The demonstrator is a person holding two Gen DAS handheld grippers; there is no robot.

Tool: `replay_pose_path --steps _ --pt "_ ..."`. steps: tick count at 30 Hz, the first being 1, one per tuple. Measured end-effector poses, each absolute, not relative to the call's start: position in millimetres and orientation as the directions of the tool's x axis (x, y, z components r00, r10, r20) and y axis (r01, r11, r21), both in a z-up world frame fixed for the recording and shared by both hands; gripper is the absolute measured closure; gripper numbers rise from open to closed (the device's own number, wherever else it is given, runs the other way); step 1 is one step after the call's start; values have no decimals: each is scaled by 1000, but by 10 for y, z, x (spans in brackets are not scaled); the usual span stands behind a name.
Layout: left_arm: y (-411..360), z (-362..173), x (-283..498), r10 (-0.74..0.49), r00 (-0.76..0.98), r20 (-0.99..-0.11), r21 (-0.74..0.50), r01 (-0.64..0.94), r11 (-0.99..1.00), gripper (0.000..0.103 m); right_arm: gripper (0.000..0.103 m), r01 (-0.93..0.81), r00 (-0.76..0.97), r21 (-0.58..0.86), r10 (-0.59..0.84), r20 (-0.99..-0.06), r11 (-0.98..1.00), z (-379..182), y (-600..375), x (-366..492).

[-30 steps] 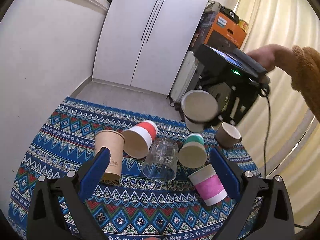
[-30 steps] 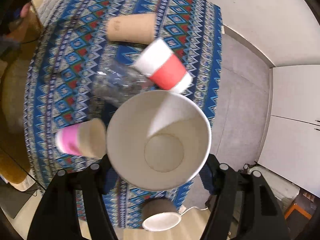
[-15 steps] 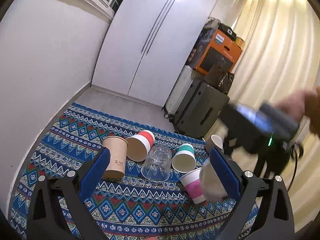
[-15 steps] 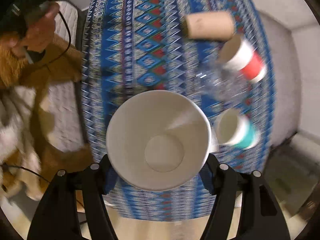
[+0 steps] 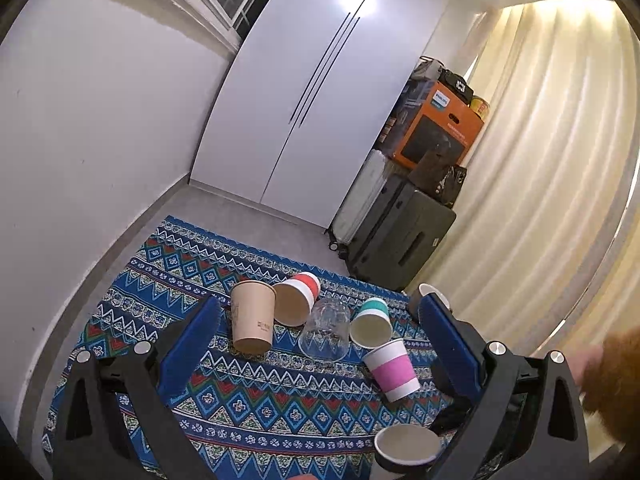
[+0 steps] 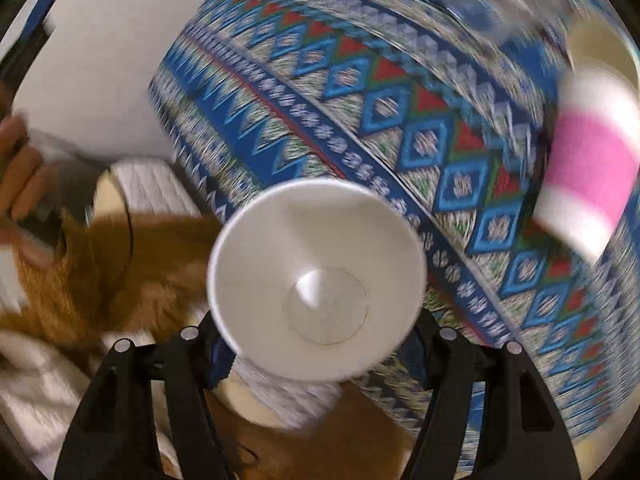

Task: Flip cup upright
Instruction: 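Grasp the black-banded white cup with the right gripper and lift it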

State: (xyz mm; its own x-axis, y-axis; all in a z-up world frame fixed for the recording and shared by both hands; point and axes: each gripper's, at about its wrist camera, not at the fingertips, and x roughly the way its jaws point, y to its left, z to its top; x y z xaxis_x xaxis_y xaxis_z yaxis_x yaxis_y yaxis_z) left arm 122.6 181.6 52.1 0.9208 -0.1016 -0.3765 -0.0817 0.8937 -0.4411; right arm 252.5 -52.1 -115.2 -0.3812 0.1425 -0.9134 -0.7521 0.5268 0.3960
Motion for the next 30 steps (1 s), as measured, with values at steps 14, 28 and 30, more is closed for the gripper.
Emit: replay_pose_path --steps 14,28,30 --pt "1751 482 1317 -90 912 -401 -430 -101 897 6 30 -574 -423 480 262 -868 663 -1330 -661 2823" --pt "1385 307 1519 -84 871 -484 -331 -93 939 6 11 -492 -386 623 489 -782 609 -722 -1254 2576" --pt "1280 258 1551 -78 850 -522 -304 -99 948 6 10 -519 -320 623 542 -777 585 -548 -1353 2469"
